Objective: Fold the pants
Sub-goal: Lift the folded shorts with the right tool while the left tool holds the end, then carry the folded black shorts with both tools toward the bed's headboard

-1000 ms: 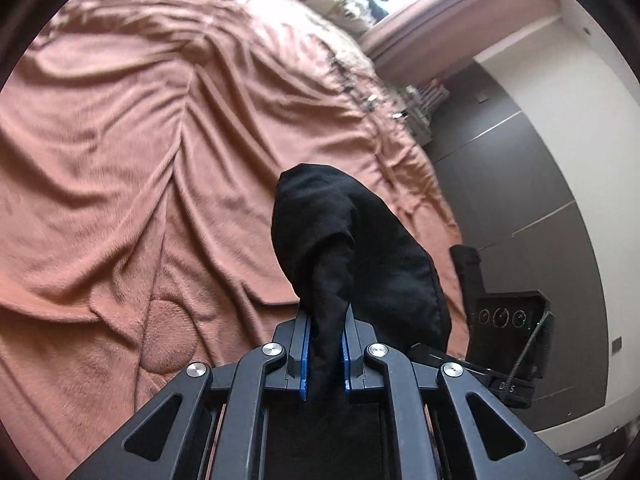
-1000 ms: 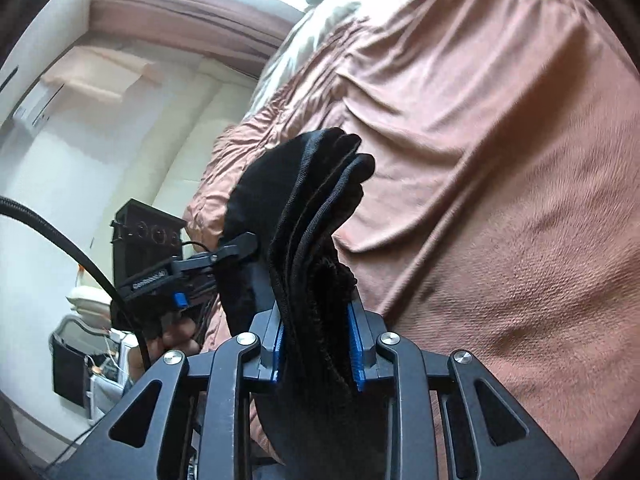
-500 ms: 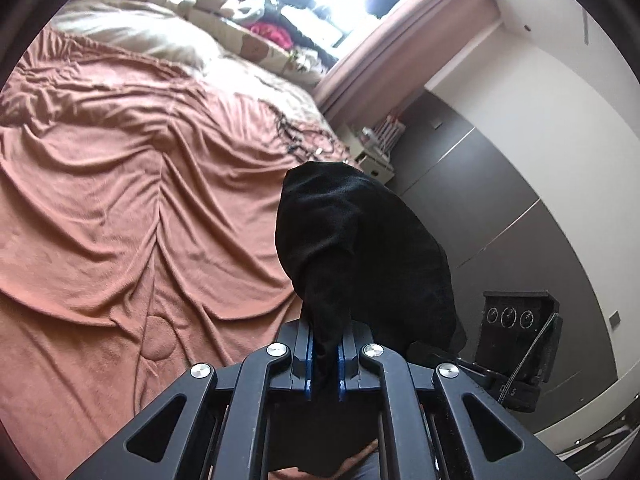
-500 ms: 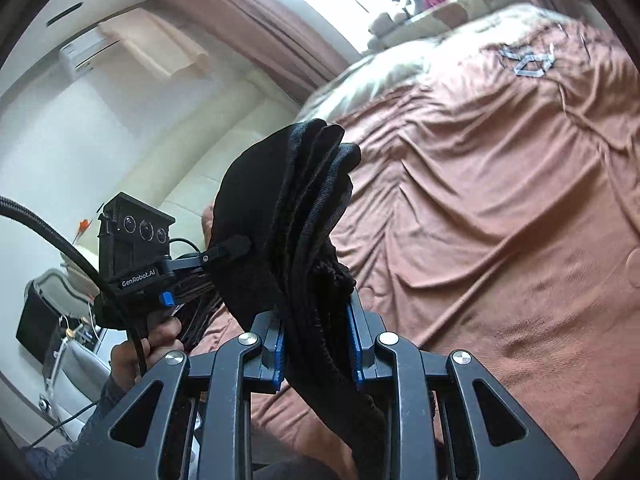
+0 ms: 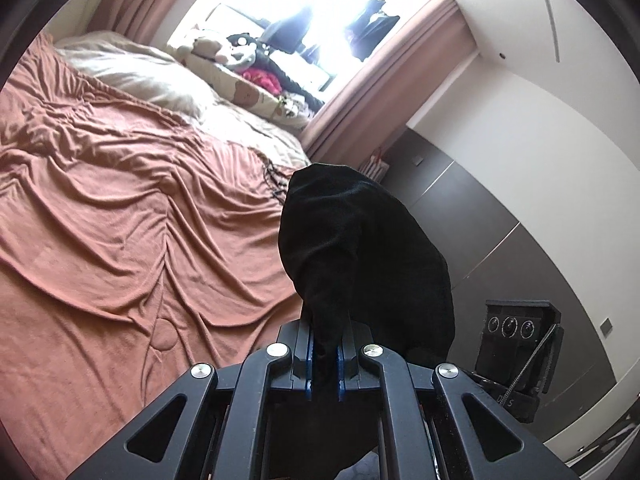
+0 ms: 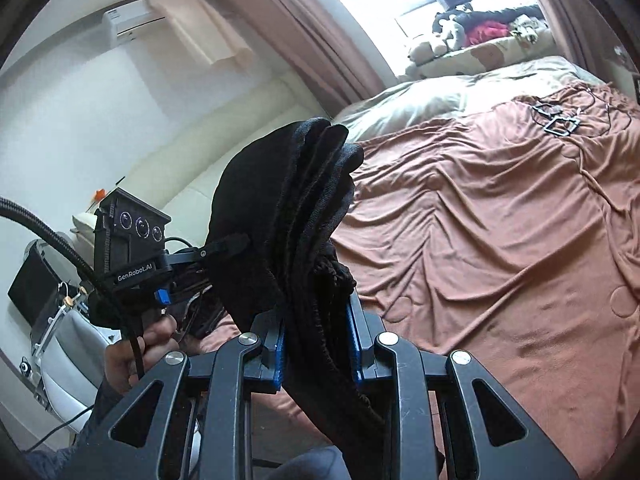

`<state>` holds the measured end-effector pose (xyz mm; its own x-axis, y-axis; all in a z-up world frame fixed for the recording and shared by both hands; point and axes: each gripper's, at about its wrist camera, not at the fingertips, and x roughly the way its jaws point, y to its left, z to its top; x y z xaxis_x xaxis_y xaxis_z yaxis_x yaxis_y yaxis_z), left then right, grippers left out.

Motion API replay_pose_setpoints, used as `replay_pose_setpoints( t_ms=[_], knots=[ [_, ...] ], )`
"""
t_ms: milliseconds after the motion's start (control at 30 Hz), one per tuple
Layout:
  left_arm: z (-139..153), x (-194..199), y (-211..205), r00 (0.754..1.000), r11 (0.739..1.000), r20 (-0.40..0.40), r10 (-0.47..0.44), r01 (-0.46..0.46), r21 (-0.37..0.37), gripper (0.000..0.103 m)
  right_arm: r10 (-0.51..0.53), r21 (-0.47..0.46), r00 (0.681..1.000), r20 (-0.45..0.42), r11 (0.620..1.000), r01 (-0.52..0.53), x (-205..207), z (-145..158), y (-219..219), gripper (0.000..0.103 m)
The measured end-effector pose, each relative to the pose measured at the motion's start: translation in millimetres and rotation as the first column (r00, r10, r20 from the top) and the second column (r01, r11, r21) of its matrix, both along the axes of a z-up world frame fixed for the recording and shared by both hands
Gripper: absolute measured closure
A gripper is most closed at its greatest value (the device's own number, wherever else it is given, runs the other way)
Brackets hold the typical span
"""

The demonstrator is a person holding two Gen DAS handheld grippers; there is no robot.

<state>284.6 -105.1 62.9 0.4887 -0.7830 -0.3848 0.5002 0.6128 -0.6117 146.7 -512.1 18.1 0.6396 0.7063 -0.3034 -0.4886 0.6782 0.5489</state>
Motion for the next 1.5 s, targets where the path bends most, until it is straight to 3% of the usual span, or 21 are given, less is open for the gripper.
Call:
replay_pose_setpoints(
  t_ms=[333, 600, 767, 1200, 1500],
  knots=[
    [47.0, -55.2, 41.3, 0.995, 0.998, 0.083, 0.057, -0.055, -0.023, 0.096, 0.036, -0.018, 0.996, 0.081, 0.999, -0.035, -37.2, 31.5, 21.3, 0.082],
    [100.7, -109.3, 83.6, 0.975, 0.991, 0.18, 0.131, -0.129, -0.019, 0.096, 0.108, -0.025, 0.981, 0.16, 0.994, -0.106, -71.1, 62.0, 47.2, 0.082],
    [117.0, -136.9, 112.6, 0.961, 0.982, 0.208, 0.185, -0.186, -0.016, 0.096, 0.156, -0.04, 0.968, 0.198, 0.988, -0.151, -86.3, 71.7, 67.6, 0.082],
    [121.3, -164.3, 198.6, 0.929, 0.958, 0.234, 0.285, -0.281, -0.052, 0.096, 0.264, -0.109, 0.939, 0.22, 0.963, -0.245, -72.6, 73.3, 133.0, 0.082],
    [101.7, -166.4, 281.8, 0.905, 0.929, 0.208, 0.371, -0.36, -0.087, 0.096, 0.346, -0.129, 0.913, 0.216, 0.937, -0.325, -45.7, 68.0, 199.0, 0.082]
  ],
)
